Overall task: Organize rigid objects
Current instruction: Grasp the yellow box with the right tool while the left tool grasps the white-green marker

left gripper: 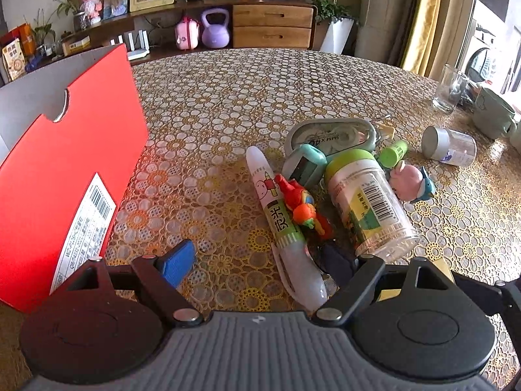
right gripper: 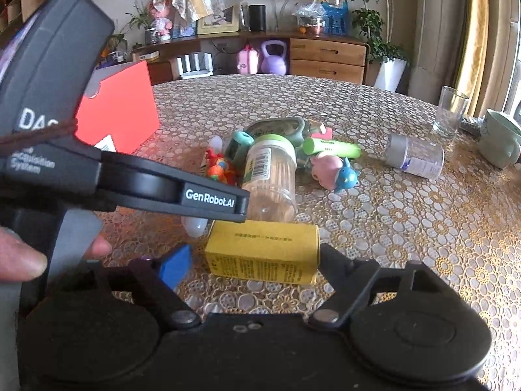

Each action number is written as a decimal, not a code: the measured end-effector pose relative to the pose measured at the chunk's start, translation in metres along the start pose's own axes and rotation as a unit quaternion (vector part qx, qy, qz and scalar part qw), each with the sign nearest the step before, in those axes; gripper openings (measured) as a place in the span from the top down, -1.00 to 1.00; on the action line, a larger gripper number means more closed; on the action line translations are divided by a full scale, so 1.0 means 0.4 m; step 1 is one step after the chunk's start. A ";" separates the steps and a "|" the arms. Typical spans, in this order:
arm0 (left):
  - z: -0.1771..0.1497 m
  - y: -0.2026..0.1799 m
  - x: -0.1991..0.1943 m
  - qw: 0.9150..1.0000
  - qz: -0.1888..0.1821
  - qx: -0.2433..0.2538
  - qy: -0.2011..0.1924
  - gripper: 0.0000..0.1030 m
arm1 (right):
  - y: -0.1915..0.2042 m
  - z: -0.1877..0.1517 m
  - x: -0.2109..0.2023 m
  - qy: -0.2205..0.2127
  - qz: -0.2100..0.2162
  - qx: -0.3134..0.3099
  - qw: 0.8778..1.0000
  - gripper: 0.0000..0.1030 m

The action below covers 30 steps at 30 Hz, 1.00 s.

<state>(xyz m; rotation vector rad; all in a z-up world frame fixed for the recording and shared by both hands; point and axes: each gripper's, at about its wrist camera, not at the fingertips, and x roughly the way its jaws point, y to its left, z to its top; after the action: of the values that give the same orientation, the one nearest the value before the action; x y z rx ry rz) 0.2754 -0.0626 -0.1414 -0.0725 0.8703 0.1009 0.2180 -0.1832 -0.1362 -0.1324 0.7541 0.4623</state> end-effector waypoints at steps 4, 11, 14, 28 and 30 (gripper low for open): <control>0.003 -0.015 -0.003 1.000 -0.001 0.014 -0.005 -0.36 | -0.008 -0.001 0.012 0.006 -0.005 0.012 1.000 -0.46; 0.021 -0.007 -0.004 1.000 -0.006 0.011 -0.005 0.43 | -0.015 -0.001 0.015 0.005 -0.006 0.017 1.000 -0.39; 0.026 0.005 -0.005 1.000 -0.020 0.008 -0.001 0.55 | -0.016 0.000 0.014 0.006 -0.008 0.019 1.000 -0.38; -0.006 0.072 -0.062 0.999 -0.040 0.010 0.001 0.59 | -0.020 -0.008 -0.043 -0.002 -0.012 0.032 0.999 -0.33; -0.008 0.076 -0.075 0.999 -0.042 0.013 -0.003 0.60 | -0.019 -0.011 -0.051 -0.002 -0.012 0.031 0.999 -0.33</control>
<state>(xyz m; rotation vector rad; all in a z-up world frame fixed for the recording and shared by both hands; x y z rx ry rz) 0.2501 -0.0344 -0.1212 -0.0846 0.8609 0.0112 0.2057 -0.1986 -0.1256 -0.0815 0.7608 0.4164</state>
